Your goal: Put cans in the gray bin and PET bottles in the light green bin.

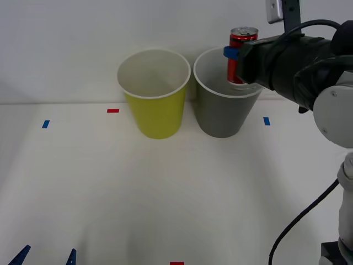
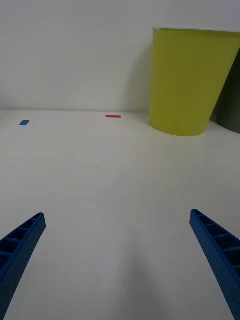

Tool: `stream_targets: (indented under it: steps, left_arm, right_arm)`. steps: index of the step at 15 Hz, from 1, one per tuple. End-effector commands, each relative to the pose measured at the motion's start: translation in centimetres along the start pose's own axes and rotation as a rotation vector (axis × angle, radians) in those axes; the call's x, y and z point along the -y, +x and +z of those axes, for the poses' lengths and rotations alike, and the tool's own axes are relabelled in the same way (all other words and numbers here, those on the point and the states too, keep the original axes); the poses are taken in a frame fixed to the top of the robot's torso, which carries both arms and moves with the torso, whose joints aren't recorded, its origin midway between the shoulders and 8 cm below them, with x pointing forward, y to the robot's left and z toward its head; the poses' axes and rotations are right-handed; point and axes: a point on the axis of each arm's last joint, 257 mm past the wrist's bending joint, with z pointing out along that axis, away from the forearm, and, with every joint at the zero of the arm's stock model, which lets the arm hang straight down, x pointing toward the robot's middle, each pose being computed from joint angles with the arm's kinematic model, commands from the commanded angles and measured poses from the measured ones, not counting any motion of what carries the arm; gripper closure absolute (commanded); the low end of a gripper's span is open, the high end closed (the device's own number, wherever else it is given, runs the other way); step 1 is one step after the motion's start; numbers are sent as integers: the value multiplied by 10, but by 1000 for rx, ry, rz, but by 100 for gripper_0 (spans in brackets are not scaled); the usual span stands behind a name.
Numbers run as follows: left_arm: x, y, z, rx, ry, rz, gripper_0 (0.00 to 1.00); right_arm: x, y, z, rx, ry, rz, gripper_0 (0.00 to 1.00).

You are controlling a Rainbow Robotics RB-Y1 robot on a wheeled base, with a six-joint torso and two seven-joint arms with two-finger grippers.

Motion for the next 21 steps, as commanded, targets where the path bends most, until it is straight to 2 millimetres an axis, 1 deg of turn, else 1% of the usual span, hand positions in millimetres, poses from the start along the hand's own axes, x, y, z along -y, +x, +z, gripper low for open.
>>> stream_targets:
  steps: [1, 3, 5, 7, 8, 9, 11, 12, 14, 16, 17, 18, 19, 20, 21]
  left_arm:
    - [0, 0, 0, 0, 0, 0, 0]
    - [0, 0, 0, 0, 0, 0, 0]
    - [0, 0, 0, 0, 0, 0, 0]
    - [0, 0, 0, 0, 0, 0, 0]
    - [0, 0, 0, 0, 0, 0, 0]
    - [0, 0, 0, 0, 0, 0, 0]
    - [0, 0, 0, 0, 0, 0, 0]
    - [0, 0, 0, 0, 0, 0, 0]
    - [0, 0, 0, 0, 0, 0, 0]
    - [0, 0, 0, 0, 0, 0, 0]
    - [0, 0, 0, 0, 0, 0, 0]
    - [0, 0, 0, 0, 0, 0, 0]
    - [0, 0, 0, 0, 0, 0, 0]
    - [0, 0, 0, 0, 0, 0, 0]
    - [0, 0, 0, 0, 0, 0, 0]
  right_arm:
    - [2, -19, 33, 83, -19, 16, 100]
    - [13, -26, 47, 142, -12, 29, 100]
    - [23, -27, 58, 177, -1, 19, 100]
    - [28, -24, 68, 199, 5, 0, 100]
    - [26, -22, 78, 210, 5, -12, 100]
    - [30, -19, 85, 222, 25, -31, 100]
    - [45, -15, 91, 231, 66, -62, 100]
    - [51, -15, 91, 230, 89, -88, 100]
    - [55, -13, 91, 225, 97, -92, 100]
    - [54, -16, 90, 232, 96, -93, 100]
    - [52, -16, 91, 236, 92, -84, 73]
    - [50, -16, 91, 236, 86, -74, 21]
    - [45, -15, 92, 236, 72, -56, 6]
    - [38, -14, 93, 235, 54, -28, 0]
    - [32, -14, 95, 239, 43, -16, 0]
